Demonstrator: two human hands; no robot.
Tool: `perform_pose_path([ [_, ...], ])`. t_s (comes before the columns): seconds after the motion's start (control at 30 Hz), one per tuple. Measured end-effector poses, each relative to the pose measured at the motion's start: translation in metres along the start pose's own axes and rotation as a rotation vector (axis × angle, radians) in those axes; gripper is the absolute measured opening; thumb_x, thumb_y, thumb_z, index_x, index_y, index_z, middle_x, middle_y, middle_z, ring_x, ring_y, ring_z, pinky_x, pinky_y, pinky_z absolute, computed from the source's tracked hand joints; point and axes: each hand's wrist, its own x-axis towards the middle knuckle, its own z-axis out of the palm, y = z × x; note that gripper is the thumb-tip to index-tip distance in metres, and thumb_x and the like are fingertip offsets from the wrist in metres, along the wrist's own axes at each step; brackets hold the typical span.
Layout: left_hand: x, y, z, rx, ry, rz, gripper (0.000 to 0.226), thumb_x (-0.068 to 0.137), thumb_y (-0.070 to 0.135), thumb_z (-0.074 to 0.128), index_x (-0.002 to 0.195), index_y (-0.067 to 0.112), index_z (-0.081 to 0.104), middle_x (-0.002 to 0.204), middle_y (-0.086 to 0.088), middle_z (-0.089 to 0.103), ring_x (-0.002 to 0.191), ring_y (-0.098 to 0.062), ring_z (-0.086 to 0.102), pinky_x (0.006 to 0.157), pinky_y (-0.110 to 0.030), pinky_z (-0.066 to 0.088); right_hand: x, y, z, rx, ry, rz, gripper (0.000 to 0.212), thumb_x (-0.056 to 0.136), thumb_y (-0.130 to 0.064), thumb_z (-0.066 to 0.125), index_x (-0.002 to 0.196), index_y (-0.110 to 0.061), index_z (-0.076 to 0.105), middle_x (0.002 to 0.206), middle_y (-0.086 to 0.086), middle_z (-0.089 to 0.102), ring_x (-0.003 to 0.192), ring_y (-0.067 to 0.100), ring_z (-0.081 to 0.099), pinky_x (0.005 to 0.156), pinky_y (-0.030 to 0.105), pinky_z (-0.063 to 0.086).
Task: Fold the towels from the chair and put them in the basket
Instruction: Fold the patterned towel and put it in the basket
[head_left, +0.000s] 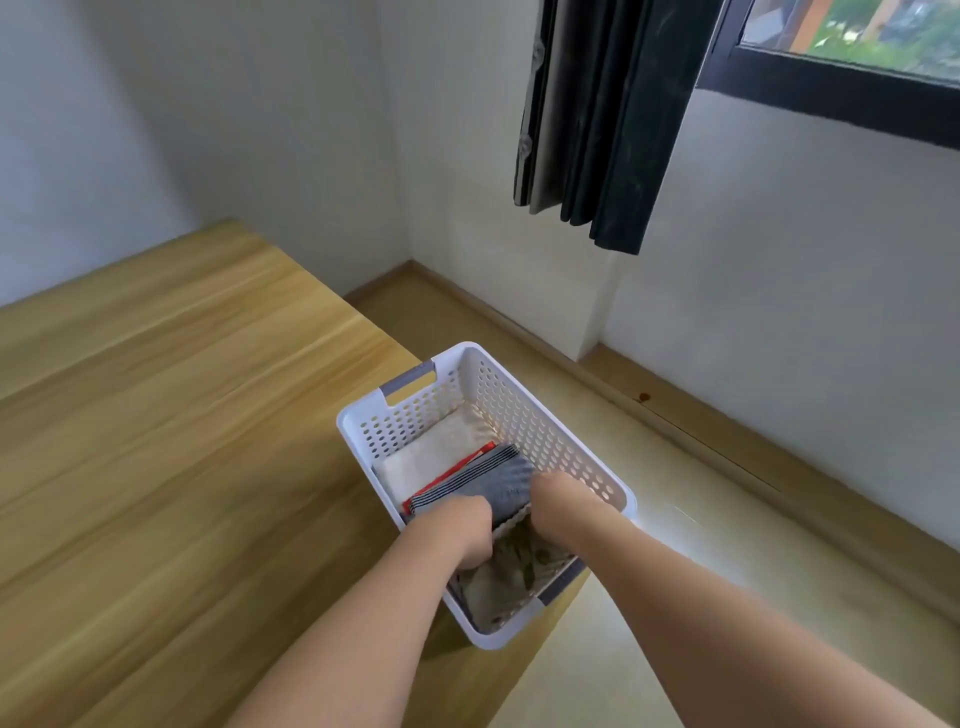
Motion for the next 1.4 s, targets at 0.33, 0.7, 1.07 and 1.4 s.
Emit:
perform_pose_path([
  [0.33, -0.019, 0.001, -0.018, 0.062, 0.088, -0.023, 0.024, 0.086, 0.018, 0.056, 0.108, 0.009, 0.061, 0.108, -0.012, 0.062, 0.098, -0.031, 0.061, 0.074, -0.036, 0.049, -0.016, -0.006, -0.025, -0.083, 0.035, -0.017, 0.028, 0.092, -0.007, 0.043, 0.115, -0.002, 0.058, 0.095, 0.012, 0.054, 0.082, 0.024, 0.047, 0.074, 0.034, 0.045],
  [0.7, -0.16, -0.068, -0.062, -0.031, 0.735, 0.071, 0.033, 0.097, 0.029, 0.042, 0.125, 0.014, 0.049, 0.13, -0.003, 0.053, 0.12, -0.024, 0.047, 0.094, -0.035, 0.04, -0.149, -0.085, -0.085, 0.155, 0.413, -0.104, 0.035, 0.088, -0.01, 0.045, 0.123, -0.006, 0.051, 0.124, 0.01, 0.054, 0.112, 0.028, 0.053, 0.092, 0.037, 0.046],
  [1.07, -0.324, -0.232, -0.046, -0.034, 0.913, 0.113, 0.042, 0.099, 0.032, 0.039, 0.137, 0.013, 0.04, 0.141, -0.003, 0.045, 0.128, -0.022, 0.041, 0.098, -0.036, 0.04, -0.264, -0.279, -0.031, 0.19, 0.529, -0.201, 0.044, 0.089, -0.014, 0.047, 0.132, -0.01, 0.047, 0.136, 0.008, 0.05, 0.119, 0.027, 0.049, 0.09, 0.035, 0.042],
  [1.4, -0.428, -0.36, -0.027, -0.082, 1.018, 0.051, 0.042, 0.098, 0.033, 0.043, 0.134, 0.014, 0.044, 0.137, -0.003, 0.048, 0.125, -0.023, 0.045, 0.099, -0.039, 0.043, -0.327, -0.411, 0.002, 0.169, 0.538, -0.284, 0.051, 0.09, -0.015, 0.046, 0.14, -0.012, 0.04, 0.14, 0.006, 0.045, 0.126, 0.026, 0.044, 0.095, 0.033, 0.039],
])
